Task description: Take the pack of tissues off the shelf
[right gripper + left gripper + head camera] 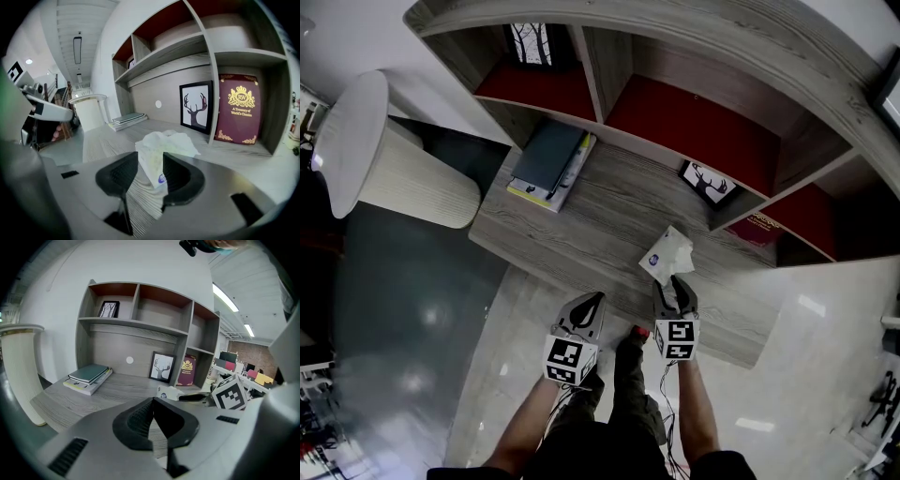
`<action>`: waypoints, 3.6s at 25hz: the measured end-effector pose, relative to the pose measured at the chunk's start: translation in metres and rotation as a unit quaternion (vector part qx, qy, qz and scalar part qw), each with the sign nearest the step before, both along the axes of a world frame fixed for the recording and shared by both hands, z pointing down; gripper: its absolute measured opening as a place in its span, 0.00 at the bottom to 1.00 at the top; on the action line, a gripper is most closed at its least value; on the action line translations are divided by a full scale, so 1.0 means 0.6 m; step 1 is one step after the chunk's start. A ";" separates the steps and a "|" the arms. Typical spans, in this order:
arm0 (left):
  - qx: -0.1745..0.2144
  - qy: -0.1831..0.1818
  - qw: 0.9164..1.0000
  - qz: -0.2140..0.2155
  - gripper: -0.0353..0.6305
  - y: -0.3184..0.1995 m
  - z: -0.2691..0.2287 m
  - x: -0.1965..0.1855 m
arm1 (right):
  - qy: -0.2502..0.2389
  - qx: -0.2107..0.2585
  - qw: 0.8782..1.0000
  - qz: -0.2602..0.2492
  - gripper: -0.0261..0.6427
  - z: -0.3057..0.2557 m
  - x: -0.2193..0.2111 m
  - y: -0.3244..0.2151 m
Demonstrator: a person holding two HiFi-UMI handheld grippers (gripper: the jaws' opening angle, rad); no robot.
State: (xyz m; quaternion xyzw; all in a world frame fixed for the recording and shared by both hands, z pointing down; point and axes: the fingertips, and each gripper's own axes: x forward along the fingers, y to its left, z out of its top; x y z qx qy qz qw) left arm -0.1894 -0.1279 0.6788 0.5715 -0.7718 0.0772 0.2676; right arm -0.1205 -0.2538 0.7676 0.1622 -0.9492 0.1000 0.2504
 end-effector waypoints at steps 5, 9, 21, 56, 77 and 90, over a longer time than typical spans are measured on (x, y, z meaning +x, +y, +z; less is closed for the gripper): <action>0.000 -0.003 1.000 0.004 0.06 0.004 -0.003 0.003 | -0.002 0.002 1.000 0.009 0.29 -0.004 0.008 0.001; 0.006 -0.007 1.000 0.009 0.06 0.008 -0.014 0.006 | -0.010 0.008 1.000 0.020 0.29 -0.023 0.016 0.002; 0.044 -0.042 0.998 0.031 0.06 0.023 -0.087 0.019 | -0.062 0.028 0.997 0.047 0.27 -0.147 0.049 0.019; 0.196 -0.114 0.963 0.148 0.06 0.244 -0.352 0.155 | -0.177 0.145 0.962 0.152 0.10 -0.476 0.278 0.320; 0.196 -0.110 0.962 0.155 0.06 0.327 -0.356 0.166 | -0.165 0.172 0.958 0.162 0.09 -0.489 0.298 0.403; 0.196 -0.110 0.963 0.151 0.06 0.327 -0.355 0.158 | -0.165 0.167 0.959 0.160 0.09 -0.483 0.294 0.403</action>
